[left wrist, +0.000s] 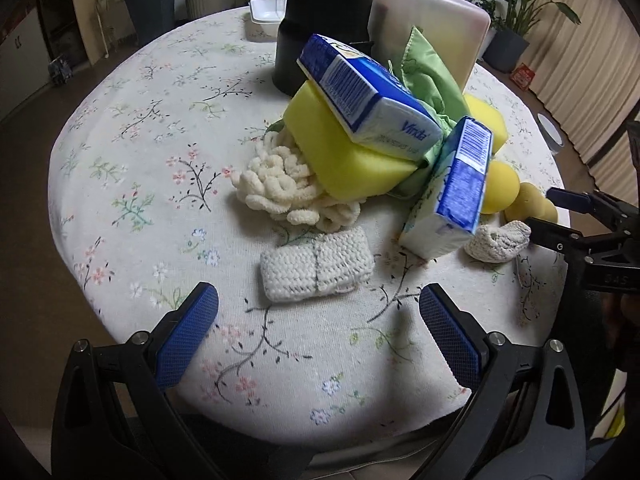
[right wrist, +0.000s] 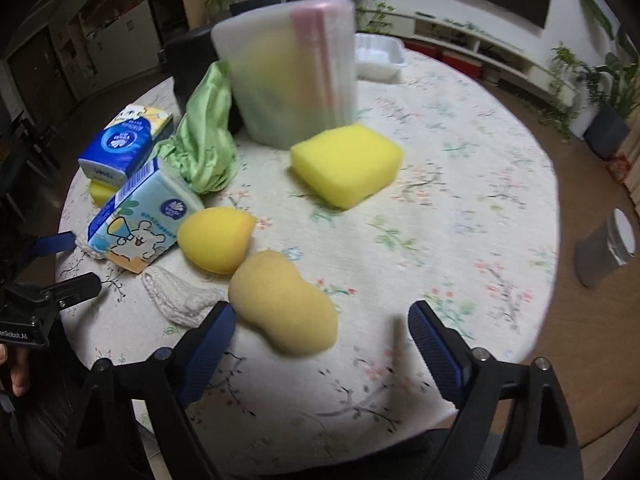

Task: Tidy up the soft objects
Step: 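Grasp the white knitted pad with the left gripper while the right grasps the beige peanut sponge, then carry both items to the white tray and open both grippers to drop them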

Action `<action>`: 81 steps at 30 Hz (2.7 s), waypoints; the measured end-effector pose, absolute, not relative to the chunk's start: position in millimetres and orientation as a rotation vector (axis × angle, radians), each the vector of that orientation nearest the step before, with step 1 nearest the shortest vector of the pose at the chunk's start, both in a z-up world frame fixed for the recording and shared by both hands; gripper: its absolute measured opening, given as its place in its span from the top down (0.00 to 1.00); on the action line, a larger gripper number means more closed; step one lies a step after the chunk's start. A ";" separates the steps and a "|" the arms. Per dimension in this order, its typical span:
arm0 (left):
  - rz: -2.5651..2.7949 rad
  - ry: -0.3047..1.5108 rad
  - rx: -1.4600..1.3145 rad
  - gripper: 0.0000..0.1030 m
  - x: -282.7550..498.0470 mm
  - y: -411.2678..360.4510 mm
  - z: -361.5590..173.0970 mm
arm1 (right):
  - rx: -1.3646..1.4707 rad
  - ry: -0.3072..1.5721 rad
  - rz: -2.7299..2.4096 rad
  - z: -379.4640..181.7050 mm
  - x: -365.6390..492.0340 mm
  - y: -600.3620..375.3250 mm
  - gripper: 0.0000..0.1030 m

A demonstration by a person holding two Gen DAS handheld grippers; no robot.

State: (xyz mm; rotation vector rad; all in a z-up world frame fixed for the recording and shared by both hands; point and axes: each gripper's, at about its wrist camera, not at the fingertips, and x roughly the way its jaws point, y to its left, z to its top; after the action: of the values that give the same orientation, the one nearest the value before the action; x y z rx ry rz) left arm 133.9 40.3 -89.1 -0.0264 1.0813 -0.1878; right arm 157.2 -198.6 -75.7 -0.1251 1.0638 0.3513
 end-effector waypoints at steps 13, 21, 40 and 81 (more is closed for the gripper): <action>-0.132 1.053 0.039 0.22 146.9 42.9 -93.0 | -0.187 1.058 0.407 -84.5 158.7 -185.3 0.19; -0.166 1.019 -0.101 0.50 140.5 53.9 -86.9 | -0.209 1.028 0.466 -81.2 159.7 -176.2 0.50; -0.204 0.986 -0.114 0.52 121.0 45.1 -81.1 | -0.056 1.026 0.489 -72.0 156.6 -197.1 0.66; -0.251 0.910 0.081 0.52 441.1 96.3 36.1 | -0.181 0.945 0.402 19.1 465.6 -228.1 0.66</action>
State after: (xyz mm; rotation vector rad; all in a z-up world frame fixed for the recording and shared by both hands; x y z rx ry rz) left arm 441.1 96.3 36.1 0.0805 0.9095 -0.2507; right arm 465.6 -228.1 19.1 -0.1806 0.9449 0.4021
